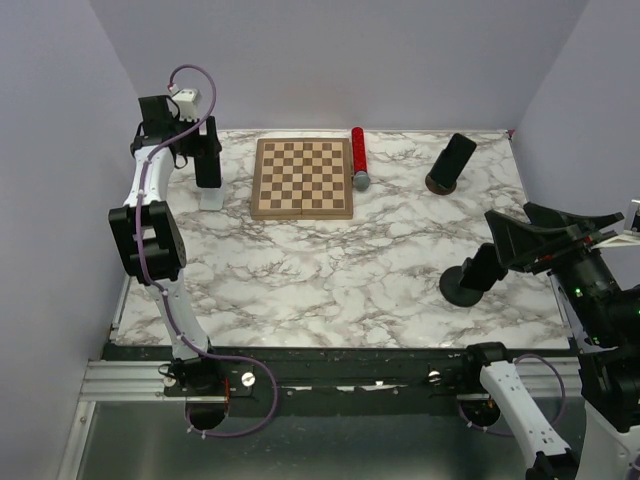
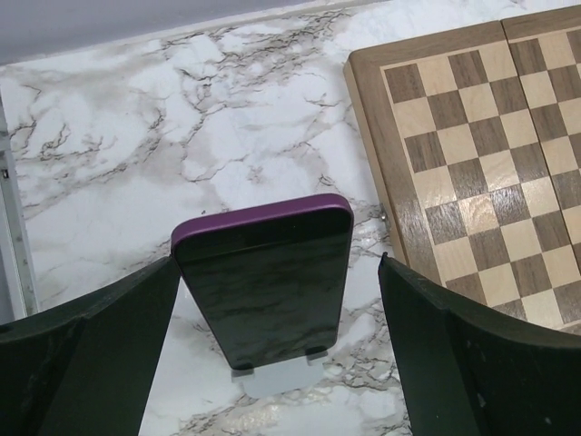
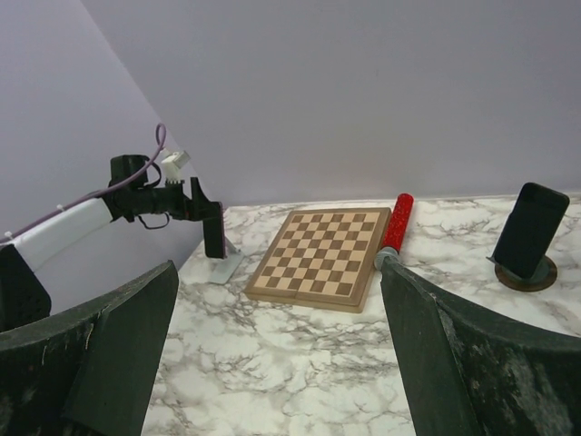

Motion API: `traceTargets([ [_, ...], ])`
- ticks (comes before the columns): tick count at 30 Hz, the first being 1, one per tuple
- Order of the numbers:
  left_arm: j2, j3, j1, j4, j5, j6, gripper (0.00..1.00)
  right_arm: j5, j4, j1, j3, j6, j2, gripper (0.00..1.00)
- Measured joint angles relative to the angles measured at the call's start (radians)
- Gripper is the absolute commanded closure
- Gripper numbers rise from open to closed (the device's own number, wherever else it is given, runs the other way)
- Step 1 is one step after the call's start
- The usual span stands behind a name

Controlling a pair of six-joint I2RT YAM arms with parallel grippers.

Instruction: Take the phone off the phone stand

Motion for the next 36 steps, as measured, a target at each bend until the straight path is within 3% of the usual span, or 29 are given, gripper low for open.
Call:
traceTargets([
  [10, 0.034, 0.038, -0.003, -0.039, 0.000, -0.034, 0.02, -0.009, 0.019, 0.000, -0.011, 0.021, 0.000, 0.00],
  [18, 0.055, 0.094, -0.014, -0.062, -0.062, -0.047, 0.11, -0.009, 0.021, 0.000, -0.017, 0.030, -0.001, 0.00],
  [28, 0.075, 0.115, -0.028, -0.088, -0.083, -0.044, 0.04, -0.009, 0.024, 0.000, -0.017, 0.033, -0.001, 0.00],
  [36, 0.101, 0.156, -0.031, -0.108, -0.101, -0.047, 0.28, -0.009, 0.024, 0.000, -0.017, 0.033, -0.001, 0.00],
])
